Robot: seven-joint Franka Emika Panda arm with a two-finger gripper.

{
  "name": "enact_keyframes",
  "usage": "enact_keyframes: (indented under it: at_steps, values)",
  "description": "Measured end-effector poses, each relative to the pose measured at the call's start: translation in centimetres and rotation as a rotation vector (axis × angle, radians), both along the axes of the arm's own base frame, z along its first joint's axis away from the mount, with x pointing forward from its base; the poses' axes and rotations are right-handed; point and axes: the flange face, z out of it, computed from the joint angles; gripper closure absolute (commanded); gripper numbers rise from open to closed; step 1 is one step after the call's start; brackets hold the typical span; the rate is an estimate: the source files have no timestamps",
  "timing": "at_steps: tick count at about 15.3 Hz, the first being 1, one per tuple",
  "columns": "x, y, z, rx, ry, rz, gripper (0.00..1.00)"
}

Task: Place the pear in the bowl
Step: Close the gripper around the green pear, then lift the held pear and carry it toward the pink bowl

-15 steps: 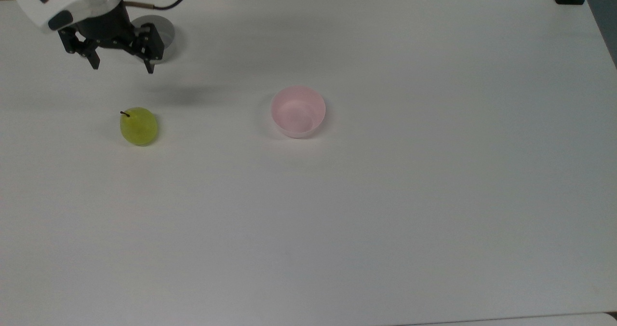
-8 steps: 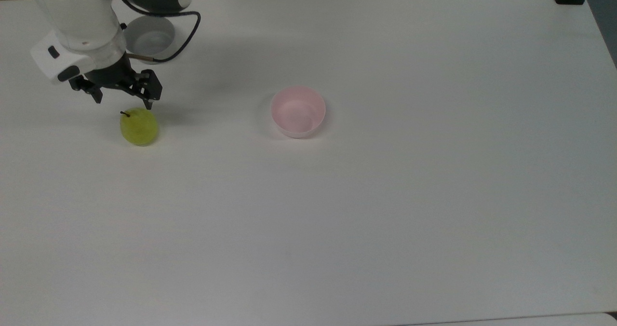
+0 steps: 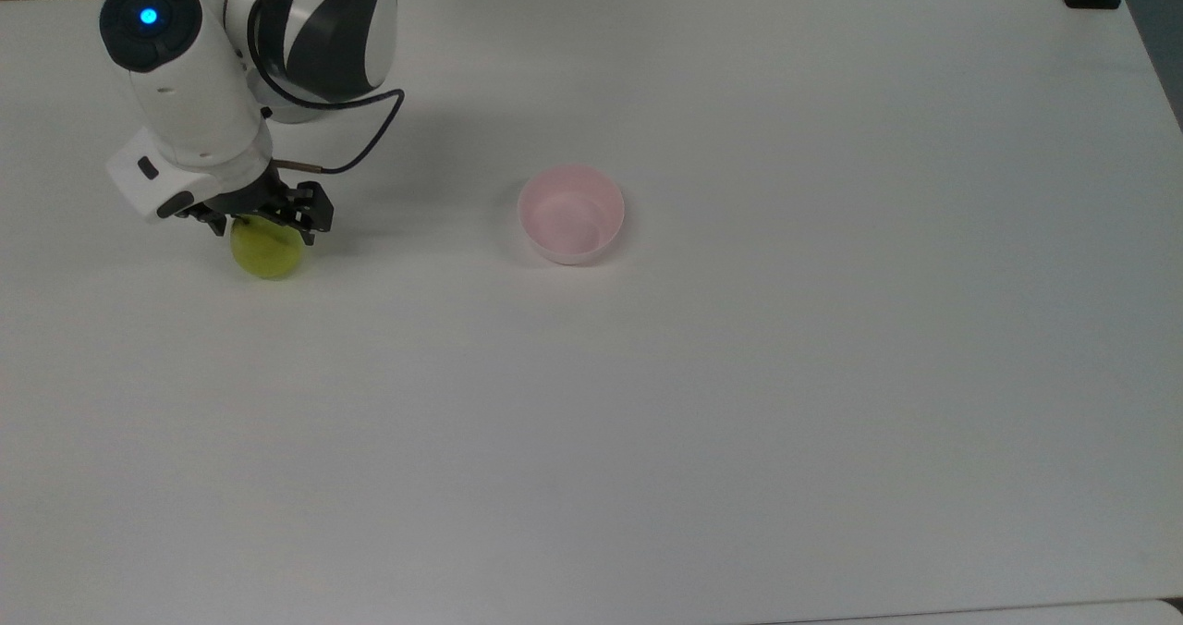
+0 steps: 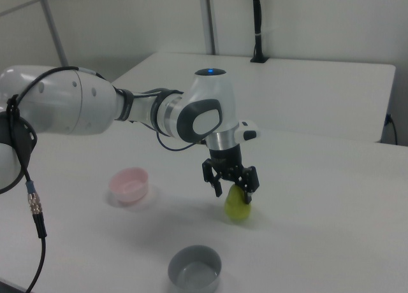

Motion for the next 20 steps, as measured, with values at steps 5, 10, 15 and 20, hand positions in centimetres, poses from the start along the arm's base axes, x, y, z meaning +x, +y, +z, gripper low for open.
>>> enact_keyframes:
  at_steps: [5, 10, 15, 20]
  values:
    - [0.0, -0.2, -0.4, -0.003, -0.008, 0.0, 1.0]
    - [-0.7, 0.0, 2.5, 0.005, 0.005, -0.004, 1.0]
    - [-2.2, 1.7, 9.6, 0.003, -0.001, 0.015, 1.0]
    - [-4.4, 3.1, 16.2, 0.02, -0.024, 0.021, 1.0]
